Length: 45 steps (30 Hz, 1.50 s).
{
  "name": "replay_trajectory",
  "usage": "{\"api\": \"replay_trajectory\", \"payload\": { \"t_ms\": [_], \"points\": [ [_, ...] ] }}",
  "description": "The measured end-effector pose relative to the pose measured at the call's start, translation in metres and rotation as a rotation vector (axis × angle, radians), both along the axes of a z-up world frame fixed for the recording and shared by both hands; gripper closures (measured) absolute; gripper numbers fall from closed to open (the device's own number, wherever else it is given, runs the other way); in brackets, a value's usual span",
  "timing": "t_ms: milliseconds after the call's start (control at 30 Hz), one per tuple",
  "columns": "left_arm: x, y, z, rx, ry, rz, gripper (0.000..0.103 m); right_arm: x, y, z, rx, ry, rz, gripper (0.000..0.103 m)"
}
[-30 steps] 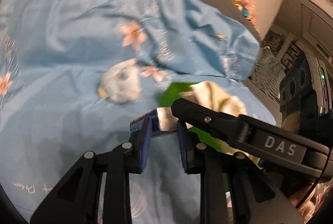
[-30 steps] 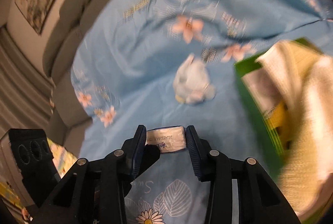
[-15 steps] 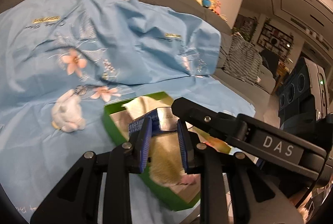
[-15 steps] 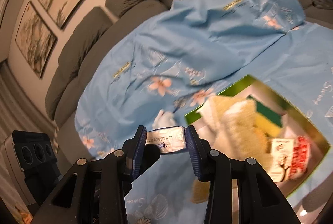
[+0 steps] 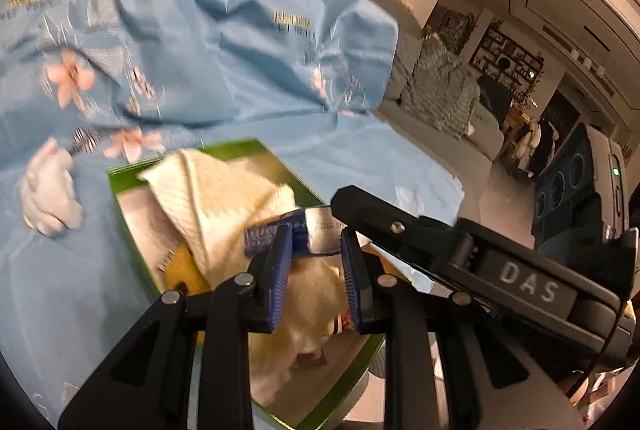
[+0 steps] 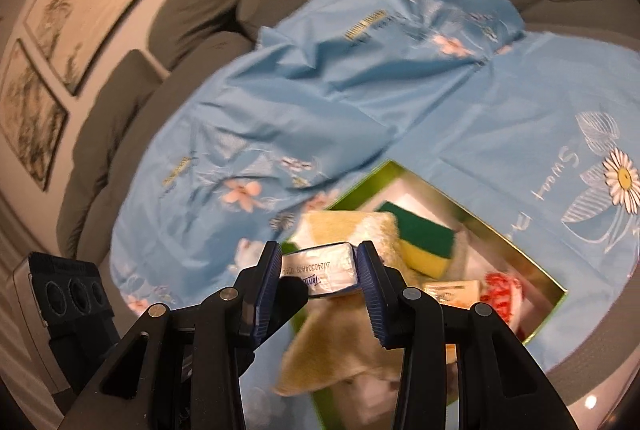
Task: Organize soft objects
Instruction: 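Carry the Tempo pack into the green box and release it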
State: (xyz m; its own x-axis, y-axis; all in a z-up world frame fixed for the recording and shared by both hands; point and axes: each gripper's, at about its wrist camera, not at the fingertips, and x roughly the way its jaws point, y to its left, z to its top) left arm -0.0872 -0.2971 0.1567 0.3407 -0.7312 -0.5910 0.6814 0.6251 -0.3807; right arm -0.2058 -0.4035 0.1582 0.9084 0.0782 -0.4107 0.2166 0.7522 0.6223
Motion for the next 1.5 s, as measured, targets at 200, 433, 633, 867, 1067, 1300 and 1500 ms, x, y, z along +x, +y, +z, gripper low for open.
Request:
{"api": "replay_trajectory", "payload": {
  "t_ms": [200, 433, 633, 867, 1067, 1300, 1500],
  "points": [
    [0.004, -0.016, -0.021, 0.045, 0.064, -0.025, 0.081, 0.012, -0.019, -0.028, 0.037, 0.116, -0.050, 0.060],
    [0.006, -0.026, -0.041, 0.088, 0.123, -0.048, 0.078, 0.024, -0.034, -0.052, 0.056, 0.216, -0.088, 0.060],
    [0.007, -0.026, -0.053, 0.101, 0.173, -0.054, 0.077, 0.026, -0.042, -0.065, 0.082, 0.259, -0.097, 0.060],
    [-0.004, -0.015, -0.043, 0.110, 0.144, -0.058, 0.077, 0.021, -0.038, -0.060, 0.055, 0.263, -0.105, 0.059],
    [-0.008, 0.021, -0.028, 0.110, 0.051, 0.028, 0.045, 0.010, -0.030, -0.044, -0.013, 0.208, -0.192, 0.035],
    [0.000, 0.098, -0.023, 0.118, 0.006, 0.190, 0.027, 0.008, -0.012, -0.026, -0.077, 0.092, -0.249, 0.019],
    [0.019, 0.175, -0.040, 0.219, 0.001, 0.367, 0.025, 0.019, 0.019, -0.012, -0.180, 0.043, -0.251, 0.017]
  ]
}}
